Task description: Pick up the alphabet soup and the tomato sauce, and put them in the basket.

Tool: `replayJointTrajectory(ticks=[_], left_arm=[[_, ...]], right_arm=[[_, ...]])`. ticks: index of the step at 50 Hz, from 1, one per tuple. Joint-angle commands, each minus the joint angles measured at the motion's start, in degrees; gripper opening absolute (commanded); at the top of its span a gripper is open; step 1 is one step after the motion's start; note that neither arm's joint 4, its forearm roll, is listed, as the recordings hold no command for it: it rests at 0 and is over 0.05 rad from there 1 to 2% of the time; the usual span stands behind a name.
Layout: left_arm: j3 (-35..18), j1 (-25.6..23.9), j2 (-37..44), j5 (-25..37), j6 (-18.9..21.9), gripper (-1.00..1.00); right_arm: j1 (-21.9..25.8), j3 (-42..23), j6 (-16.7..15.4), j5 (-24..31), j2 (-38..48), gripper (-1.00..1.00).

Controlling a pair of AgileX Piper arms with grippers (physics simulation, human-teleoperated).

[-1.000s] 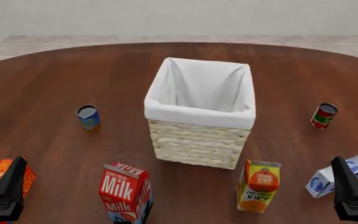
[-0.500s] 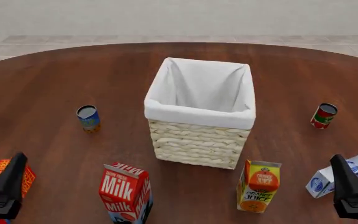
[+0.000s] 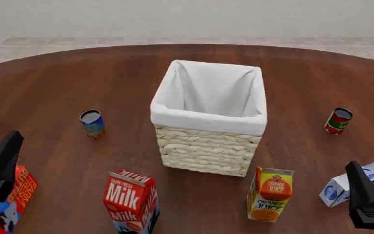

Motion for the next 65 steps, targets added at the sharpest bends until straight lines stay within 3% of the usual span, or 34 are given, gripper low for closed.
replayJointTrajectory(ticks=[1, 14, 18, 42, 51, 65], left_arm=[[-4.4, -1.1, 7.3, -0.9, 0.3, 1.0], [-9.6, -0.9, 16.2, 0.3, 0.4, 1.0], [-11.7, -0.8, 19.6, 1.2, -1.5, 1.0], [-22.9, -2.6, 33.2, 6.0, 1.0, 1.0], [-23.1, -2.1, 38.5, 5.9, 3.0, 1.0], [-25.8, -0.6, 45.9, 5.8, 2.5, 1.0]], right_arm=[[0.2, 0.0, 0.1, 0.3, -0.4, 1.0], [0.1, 0.0, 0.4, -0.4, 0.2, 1.0], [0.0, -0.1, 0.4, 0.3, -0.6, 1.0], [0.0, -0.1, 0.4, -0.7, 0.5, 1.0], [0.2, -0.1, 0.5, -0.8, 0.5, 1.0], [0.2, -0.1, 0.4, -0.1, -0.2, 1.0]])
